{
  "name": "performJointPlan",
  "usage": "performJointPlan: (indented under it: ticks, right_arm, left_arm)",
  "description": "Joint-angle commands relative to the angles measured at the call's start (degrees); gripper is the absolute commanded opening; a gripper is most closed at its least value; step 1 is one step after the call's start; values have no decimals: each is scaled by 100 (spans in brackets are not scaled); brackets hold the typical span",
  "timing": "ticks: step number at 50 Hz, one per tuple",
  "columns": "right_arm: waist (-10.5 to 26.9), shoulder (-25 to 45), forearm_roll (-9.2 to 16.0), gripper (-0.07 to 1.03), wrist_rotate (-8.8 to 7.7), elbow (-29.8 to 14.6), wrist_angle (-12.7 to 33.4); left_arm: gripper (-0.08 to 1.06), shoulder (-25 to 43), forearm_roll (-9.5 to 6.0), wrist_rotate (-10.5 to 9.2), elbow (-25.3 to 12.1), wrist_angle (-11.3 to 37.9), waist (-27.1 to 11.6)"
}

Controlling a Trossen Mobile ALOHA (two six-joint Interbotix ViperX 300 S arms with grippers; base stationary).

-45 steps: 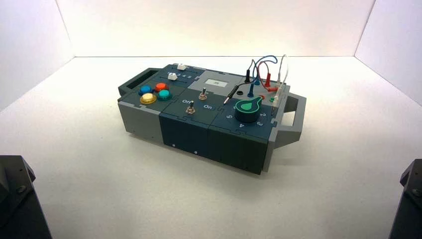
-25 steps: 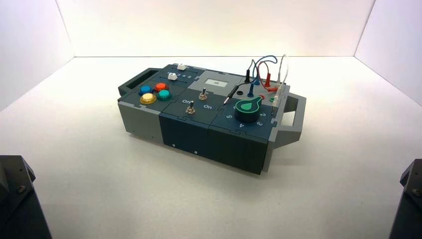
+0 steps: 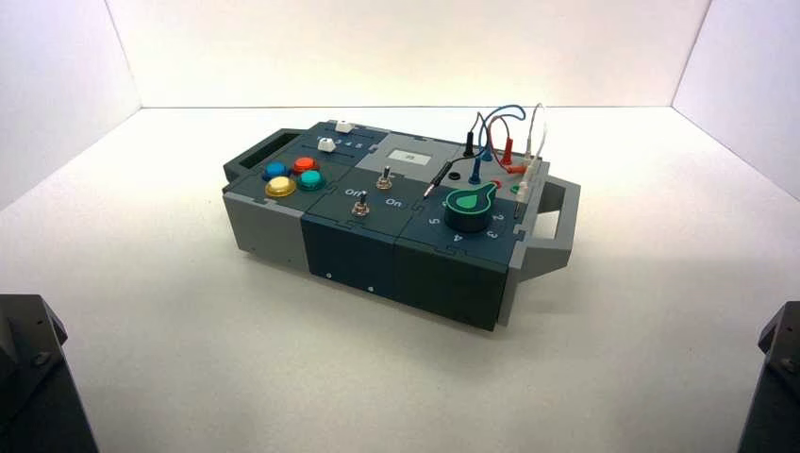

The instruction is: Rotate the box counterclockwise.

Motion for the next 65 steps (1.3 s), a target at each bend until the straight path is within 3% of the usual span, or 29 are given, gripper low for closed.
performJointPlan:
  ticks: [1,12,23,42,65]
  right_arm:
    - [624,633,413,-2,18,-422,53]
    - [1345,1433,1125,-2,26,-606,18]
    - [1679,1881,1450,-2,26,-598,-9]
    - [2013,2540,1731,-2,18,-527,-88]
    - [2804,3586,2021,-2,-9,-545,-255]
  left_arm:
    - [-3,1046,18,88,-712,-255,-105]
    - [-3,2936,26,264,-1767,-431,-431]
    - [-3,4553,35,299,-2628,-633,-738]
    - [-3,6592,35,352,-3858,-826,-861]
    - [-3,7910,35,457,-4939,-765,-1292]
